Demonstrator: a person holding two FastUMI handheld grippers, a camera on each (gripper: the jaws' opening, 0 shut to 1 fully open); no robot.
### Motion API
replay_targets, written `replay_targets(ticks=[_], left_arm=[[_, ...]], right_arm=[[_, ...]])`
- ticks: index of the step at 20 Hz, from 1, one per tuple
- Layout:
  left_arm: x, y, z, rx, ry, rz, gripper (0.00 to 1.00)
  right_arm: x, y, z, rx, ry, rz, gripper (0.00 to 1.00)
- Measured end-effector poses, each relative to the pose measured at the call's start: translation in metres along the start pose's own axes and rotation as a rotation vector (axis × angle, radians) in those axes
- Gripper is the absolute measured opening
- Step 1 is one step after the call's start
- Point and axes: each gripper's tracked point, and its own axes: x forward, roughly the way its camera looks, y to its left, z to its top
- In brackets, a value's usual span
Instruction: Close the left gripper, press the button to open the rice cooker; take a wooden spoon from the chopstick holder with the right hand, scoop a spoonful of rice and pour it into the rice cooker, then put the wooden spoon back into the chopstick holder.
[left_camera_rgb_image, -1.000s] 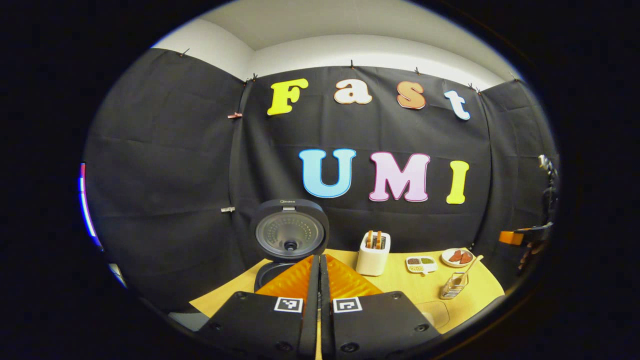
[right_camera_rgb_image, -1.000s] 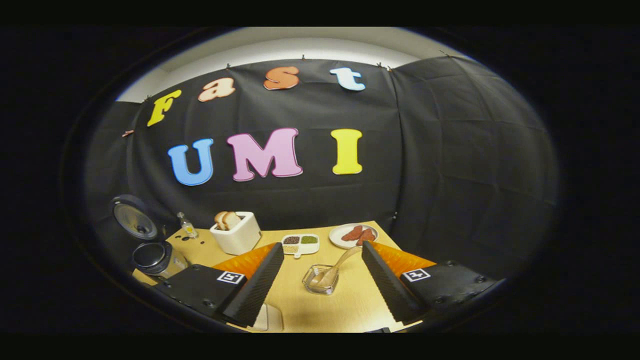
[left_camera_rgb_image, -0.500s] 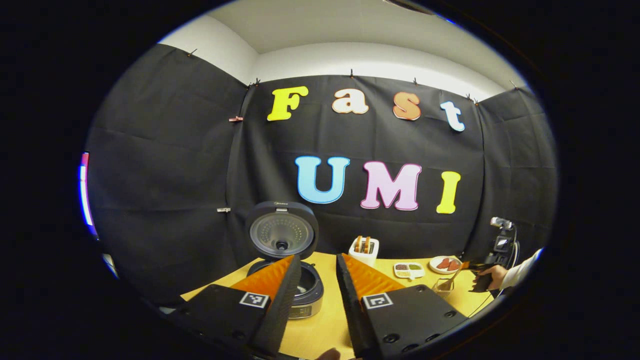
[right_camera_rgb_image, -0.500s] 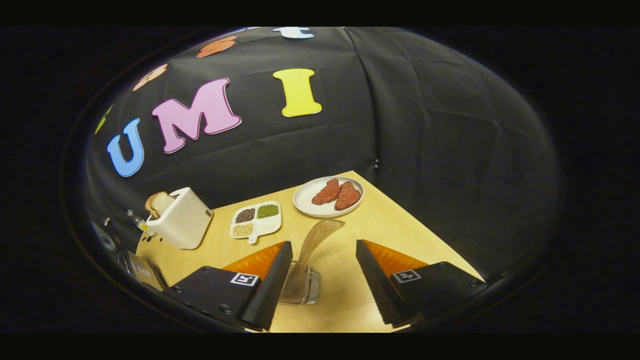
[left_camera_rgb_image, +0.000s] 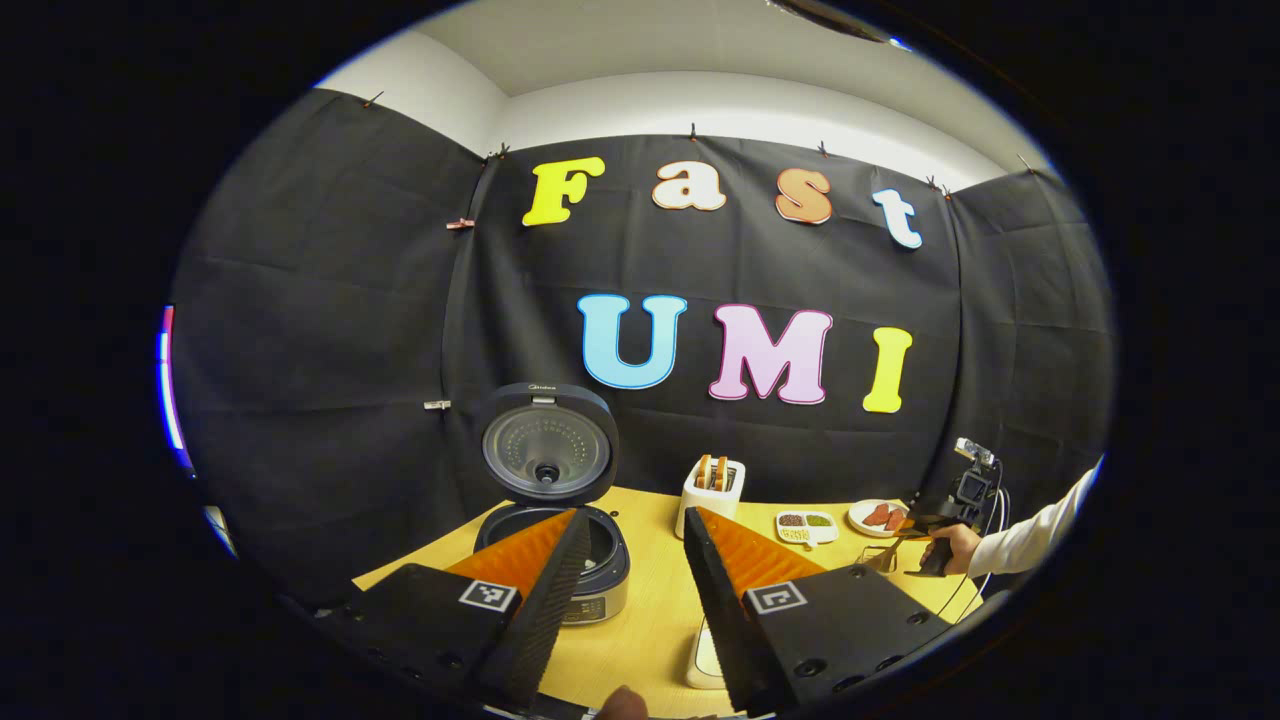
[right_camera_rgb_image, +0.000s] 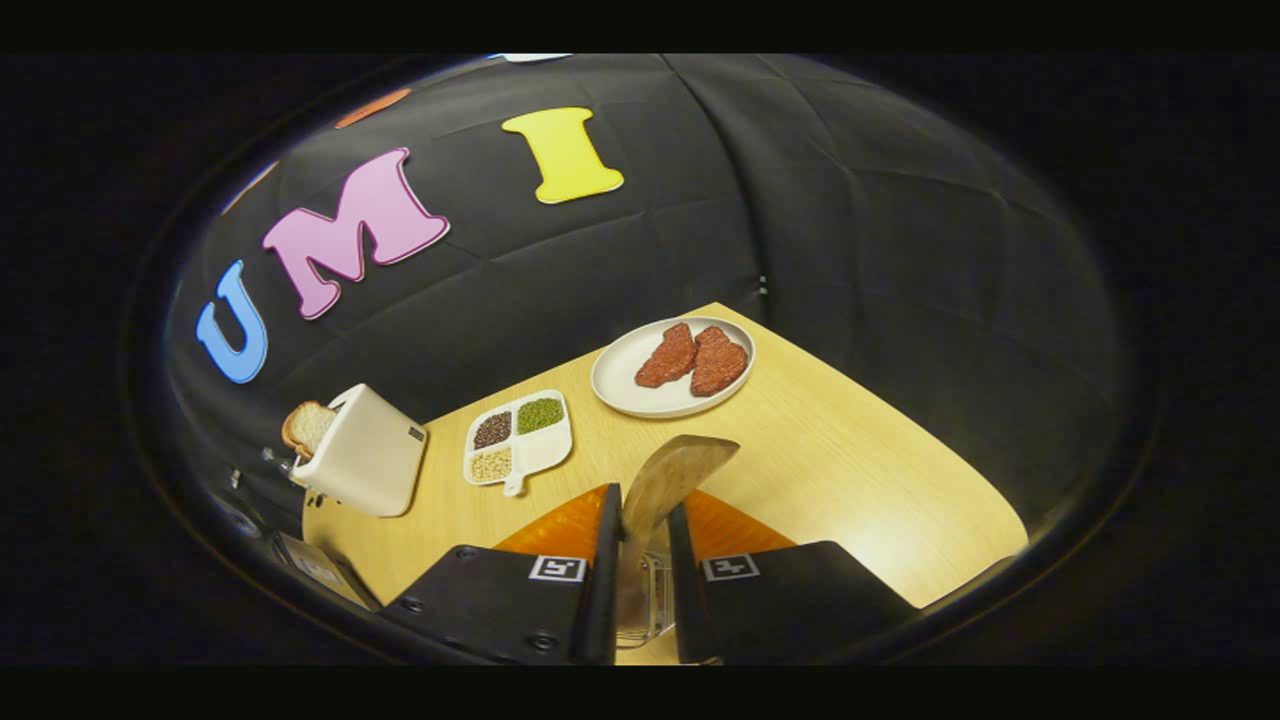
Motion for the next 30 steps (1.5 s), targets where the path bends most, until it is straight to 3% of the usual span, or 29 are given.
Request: replay_targets(ticks=[3, 4, 6, 9, 10, 11, 12, 15, 18, 21, 23, 25, 26, 27, 28, 30], left_arm=[[-0.002, -0.006, 0.000, -0.016, -0.002, -0.012, 0.69], [-0.002, -0.007, 0.000, -0.016, -0.001, -0.014, 0.69], [-0.007, -0.006, -0.001, -0.015, 0.003, -0.017, 0.69], [-0.010, 0.001, -0.001, -0.024, 0.004, -0.009, 0.69], [-0.012, 0.001, -0.001, -0.034, 0.003, -0.011, 0.69], [-0.014, 0.003, -0.003, -0.042, 0.000, -0.011, 0.69], [-0.014, 0.005, -0.002, -0.049, -0.002, -0.009, 0.69], [-0.016, 0.011, -0.003, -0.082, -0.008, -0.010, 0.69], [-0.020, 0.019, -0.004, -0.112, -0.003, -0.020, 0.69], [-0.027, 0.030, -0.002, -0.134, -0.009, -0.029, 0.69], [-0.036, 0.037, 0.004, -0.142, -0.017, -0.041, 0.69], [-0.044, 0.045, 0.008, -0.140, -0.024, -0.049, 0.69], [-0.047, 0.048, 0.009, -0.141, -0.025, -0.052, 0.69], [-0.051, 0.050, 0.011, -0.143, -0.032, -0.053, 0.69], [-0.053, 0.054, 0.012, -0.139, -0.033, -0.042, 0.69], [-0.058, 0.063, 0.010, -0.126, -0.028, -0.012, 0.69]], right_arm=[[-0.008, 0.008, 0.003, 0.014, -0.002, 0.040, 0.17], [-0.006, 0.012, 0.004, 0.002, -0.006, 0.054, 0.22], [-0.017, 0.020, 0.003, -0.015, 0.003, 0.080, 0.13], [-0.039, 0.033, 0.021, -0.062, -0.039, 0.119, 0.13], [-0.055, 0.039, 0.024, -0.092, -0.052, 0.140, 0.08], [-0.073, 0.047, 0.030, -0.112, -0.071, 0.164, 0.18], [-0.091, 0.058, 0.035, -0.141, -0.090, 0.192, 0.09], [-0.161, 0.097, 0.037, -0.197, -0.131, 0.306, 0.08], [-0.229, 0.145, -0.005, -0.219, -0.088, 0.431, 0.13], [-0.258, 0.169, -0.060, -0.285, -0.052, 0.480, 0.15], [-0.261, 0.178, -0.106, -0.342, -0.006, 0.489, 0.08], [-0.250, 0.177, -0.145, -0.432, 0.030, 0.474, 0.13], [-0.242, 0.174, -0.161, -0.479, 0.047, 0.462, 0.08], [-0.233, 0.171, -0.177, -0.521, 0.070, 0.443, 0.13], [-0.225, 0.167, -0.191, -0.557, 0.087, 0.430, 0.08], [-0.216, 0.167, -0.209, -0.615, 0.101, 0.426, 0.18]])
